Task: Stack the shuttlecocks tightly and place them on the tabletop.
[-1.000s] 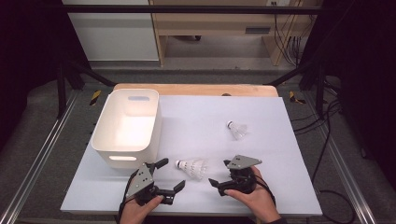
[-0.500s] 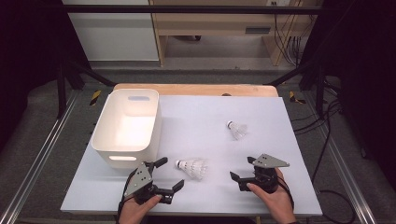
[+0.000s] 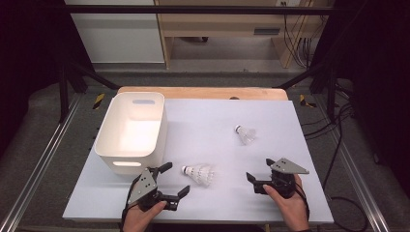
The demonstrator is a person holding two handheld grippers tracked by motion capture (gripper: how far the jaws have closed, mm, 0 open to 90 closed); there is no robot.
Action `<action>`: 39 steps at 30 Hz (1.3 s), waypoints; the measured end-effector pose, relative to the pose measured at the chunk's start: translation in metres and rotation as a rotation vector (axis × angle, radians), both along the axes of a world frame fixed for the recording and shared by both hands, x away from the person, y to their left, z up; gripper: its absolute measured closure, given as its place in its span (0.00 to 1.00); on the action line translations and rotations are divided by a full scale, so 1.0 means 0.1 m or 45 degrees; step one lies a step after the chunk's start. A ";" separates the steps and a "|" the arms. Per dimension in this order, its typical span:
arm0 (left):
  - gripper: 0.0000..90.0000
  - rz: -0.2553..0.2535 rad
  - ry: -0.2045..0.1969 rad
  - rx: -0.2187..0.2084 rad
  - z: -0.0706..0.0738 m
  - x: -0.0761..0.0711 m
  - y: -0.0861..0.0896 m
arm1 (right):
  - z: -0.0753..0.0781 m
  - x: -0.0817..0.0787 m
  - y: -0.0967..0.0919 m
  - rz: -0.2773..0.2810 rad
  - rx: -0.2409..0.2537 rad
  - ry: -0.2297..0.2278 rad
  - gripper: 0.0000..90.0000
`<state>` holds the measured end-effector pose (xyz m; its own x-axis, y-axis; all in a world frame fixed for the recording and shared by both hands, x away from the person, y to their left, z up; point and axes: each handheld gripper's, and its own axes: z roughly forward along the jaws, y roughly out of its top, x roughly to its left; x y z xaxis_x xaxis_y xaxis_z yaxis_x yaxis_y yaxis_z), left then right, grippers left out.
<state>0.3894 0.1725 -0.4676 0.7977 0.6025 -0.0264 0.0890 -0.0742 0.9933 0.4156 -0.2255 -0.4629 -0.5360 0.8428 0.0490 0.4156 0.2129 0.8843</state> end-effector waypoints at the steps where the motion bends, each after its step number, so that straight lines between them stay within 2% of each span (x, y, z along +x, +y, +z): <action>1: 0.04 -0.001 0.000 -0.001 0.00 0.00 0.00 | 0.00 0.00 -0.01 -0.006 0.017 -0.003 0.08; 5: 0.04 -0.004 0.004 -0.003 0.00 0.00 0.00 | 0.01 -0.02 -0.04 -0.025 0.058 -0.036 0.09; 7: 0.04 -0.004 0.008 -0.002 -0.01 0.00 -0.01 | 0.00 -0.02 -0.06 -0.043 0.098 -0.041 0.08; 10: 0.04 -0.005 0.012 -0.013 0.00 0.00 0.00 | -0.02 -0.02 -0.06 -0.086 0.099 -0.050 0.08; 18: 0.04 -0.019 0.020 -0.005 -0.02 0.01 -0.02 | 0.02 0.00 -0.06 -0.099 0.121 -0.061 0.06; 21: 0.04 -0.025 0.025 -0.009 -0.02 0.01 -0.01 | 0.01 0.03 -0.03 -0.116 0.111 -0.046 0.06; 22: 0.04 -0.029 0.025 -0.003 -0.02 0.00 -0.02 | 0.00 0.06 0.02 -0.117 0.073 -0.026 0.06; 25: 0.04 -0.037 0.024 0.011 -0.02 -0.01 -0.04 | 0.00 0.11 0.11 -0.093 0.044 -0.012 0.06; 29: 0.04 -0.046 0.026 0.022 -0.03 -0.03 -0.05 | 0.09 0.19 0.17 -0.060 0.004 0.000 0.06; 32: 0.04 -0.044 0.021 0.027 -0.02 -0.05 -0.04 | 0.17 0.30 0.17 -0.067 -0.011 0.023 0.06; 36: 0.04 -0.031 0.017 0.030 -0.02 -0.07 -0.02 | 0.17 0.50 0.14 -0.080 -0.008 0.093 0.08; 39: 0.04 -0.027 0.014 0.029 -0.01 -0.08 -0.01 | 0.13 0.66 0.11 -0.098 0.019 0.178 0.14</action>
<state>0.3818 0.1713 -0.4688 0.8102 0.5858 -0.0214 0.0976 -0.0989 0.9903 0.4818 -0.2141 -0.4503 -0.4573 0.8796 0.1311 0.5490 0.1633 0.8197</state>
